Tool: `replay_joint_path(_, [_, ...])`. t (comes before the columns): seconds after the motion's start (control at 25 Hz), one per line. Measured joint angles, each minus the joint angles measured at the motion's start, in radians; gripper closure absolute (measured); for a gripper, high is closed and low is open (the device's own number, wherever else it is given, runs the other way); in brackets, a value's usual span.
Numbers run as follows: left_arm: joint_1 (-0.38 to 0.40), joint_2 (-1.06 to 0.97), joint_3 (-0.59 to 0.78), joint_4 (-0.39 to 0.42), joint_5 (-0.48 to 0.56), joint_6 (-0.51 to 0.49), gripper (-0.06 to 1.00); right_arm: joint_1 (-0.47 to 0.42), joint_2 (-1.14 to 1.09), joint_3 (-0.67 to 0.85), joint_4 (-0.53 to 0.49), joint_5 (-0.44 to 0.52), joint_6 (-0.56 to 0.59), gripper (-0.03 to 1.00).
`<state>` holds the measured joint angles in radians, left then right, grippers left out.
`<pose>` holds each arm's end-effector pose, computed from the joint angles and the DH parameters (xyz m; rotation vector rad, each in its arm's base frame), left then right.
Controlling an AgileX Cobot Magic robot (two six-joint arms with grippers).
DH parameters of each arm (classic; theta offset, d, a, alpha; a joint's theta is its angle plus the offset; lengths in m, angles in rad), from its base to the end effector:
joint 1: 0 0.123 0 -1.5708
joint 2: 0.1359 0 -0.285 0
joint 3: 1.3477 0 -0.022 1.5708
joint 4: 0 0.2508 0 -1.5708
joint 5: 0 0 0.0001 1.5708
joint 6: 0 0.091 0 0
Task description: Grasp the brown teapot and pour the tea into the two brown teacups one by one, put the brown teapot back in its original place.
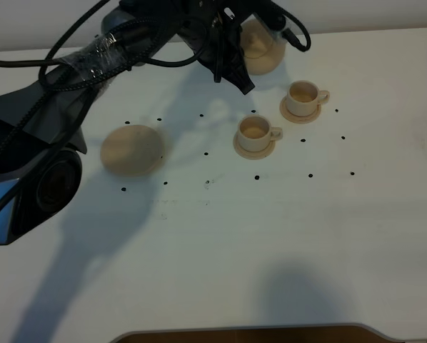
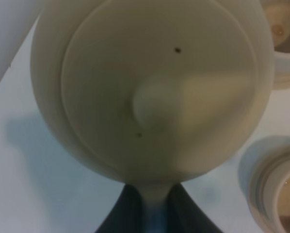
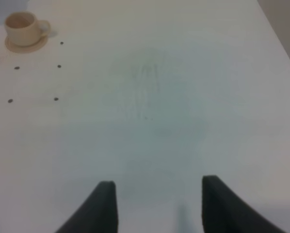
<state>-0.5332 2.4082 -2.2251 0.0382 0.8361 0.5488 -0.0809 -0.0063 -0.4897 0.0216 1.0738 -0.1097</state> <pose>0.4677 -0.2730 0.2081 1.3062 2.1347 0.0525 -0.0050 0.0021 0.2734 -0.0308 2.0622 -0.0918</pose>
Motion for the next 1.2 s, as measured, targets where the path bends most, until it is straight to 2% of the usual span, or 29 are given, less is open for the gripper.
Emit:
replay_joint_path(0.36, [-0.004,0.006,0.0,0.025,0.037,0.03,0.81,0.0,0.0,0.0,0.0,0.0,0.0,0.57])
replay_joint_path(0.56, [-0.007,0.006,0.0,0.067,0.041,0.054,0.81,0.0,0.0,0.0,0.0,0.0,0.0,0.57])
replay_joint_path(0.96, [-0.007,0.013,-0.001,0.08,-0.047,0.251,0.81,0.0,0.0,0.0,0.0,0.0,0.001,0.57])
replay_joint_path(1.2, [-0.007,0.058,-0.003,0.158,-0.084,0.285,0.81,0.0,0.0,0.0,0.0,0.0,0.001,0.57])
